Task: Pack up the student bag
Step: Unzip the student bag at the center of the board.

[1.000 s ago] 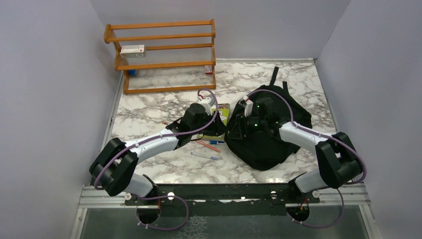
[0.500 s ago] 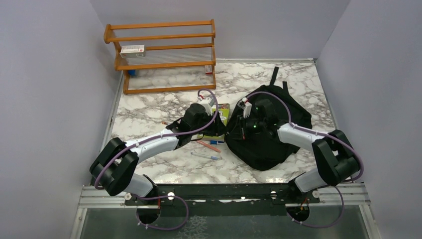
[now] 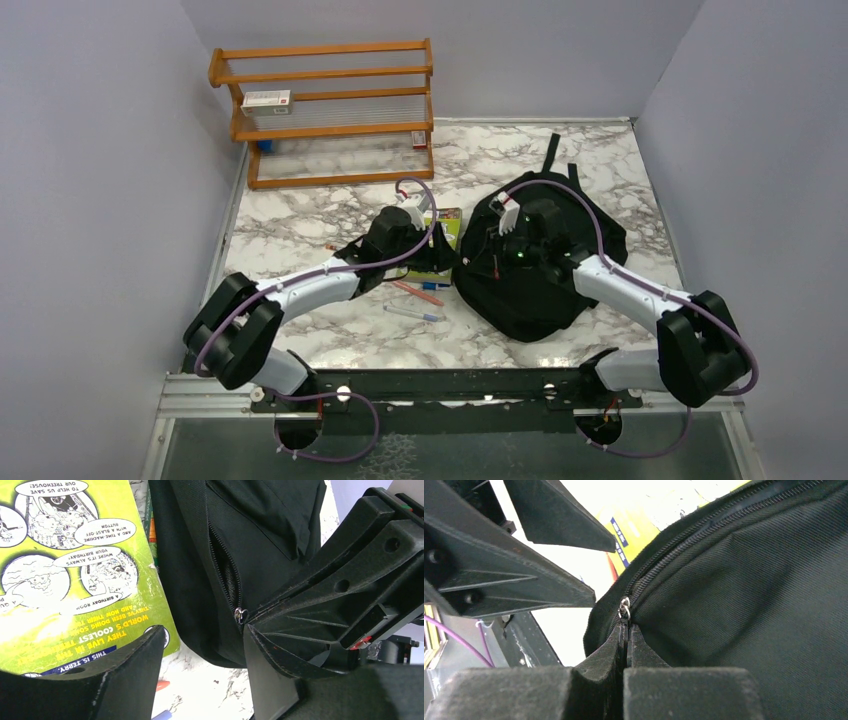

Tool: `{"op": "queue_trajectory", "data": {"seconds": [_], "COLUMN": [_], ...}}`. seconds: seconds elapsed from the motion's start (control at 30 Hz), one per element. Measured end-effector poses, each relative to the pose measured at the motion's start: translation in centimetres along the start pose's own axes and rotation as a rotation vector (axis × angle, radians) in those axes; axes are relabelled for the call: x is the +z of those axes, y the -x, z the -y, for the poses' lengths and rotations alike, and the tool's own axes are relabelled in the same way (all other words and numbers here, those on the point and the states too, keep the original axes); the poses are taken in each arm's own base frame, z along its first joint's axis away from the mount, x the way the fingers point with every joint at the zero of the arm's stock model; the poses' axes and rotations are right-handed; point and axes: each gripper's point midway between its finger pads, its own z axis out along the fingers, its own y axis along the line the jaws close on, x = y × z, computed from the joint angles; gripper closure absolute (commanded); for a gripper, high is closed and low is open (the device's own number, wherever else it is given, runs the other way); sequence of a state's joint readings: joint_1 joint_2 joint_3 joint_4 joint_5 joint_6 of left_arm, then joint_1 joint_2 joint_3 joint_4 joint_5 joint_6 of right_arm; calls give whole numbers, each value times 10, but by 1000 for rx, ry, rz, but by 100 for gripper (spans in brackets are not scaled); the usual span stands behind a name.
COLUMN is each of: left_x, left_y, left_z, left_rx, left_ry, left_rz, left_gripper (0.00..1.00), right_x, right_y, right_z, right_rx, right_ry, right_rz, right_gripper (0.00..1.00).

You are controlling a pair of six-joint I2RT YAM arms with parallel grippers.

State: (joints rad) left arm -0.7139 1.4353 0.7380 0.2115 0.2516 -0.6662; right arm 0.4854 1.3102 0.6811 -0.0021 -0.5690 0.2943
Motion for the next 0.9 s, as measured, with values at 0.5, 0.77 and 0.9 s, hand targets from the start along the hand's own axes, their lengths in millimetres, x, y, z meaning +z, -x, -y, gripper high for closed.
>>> {"op": "queue_trajectory", "data": {"seconds": [0.5,0.77,0.9], "left_x": [22,39,49], "left_y": [13,19,15], "left_z": [7,9,5], "left_rx": [-26,-22,-22], "left_ry": [-32,-45,-44], "left_rz": [-6,-13,-36], "left_gripper": [32,36,49], "right_x": [-6,-9,-10], "right_y": [-5,-2,-2], "right_z": [8,5,4], "right_rx": [-9,-19,-19], "right_ry": [-61,-56,-55], "right_rz": [-37,-22,-22], "right_gripper": [99,99,99]}}
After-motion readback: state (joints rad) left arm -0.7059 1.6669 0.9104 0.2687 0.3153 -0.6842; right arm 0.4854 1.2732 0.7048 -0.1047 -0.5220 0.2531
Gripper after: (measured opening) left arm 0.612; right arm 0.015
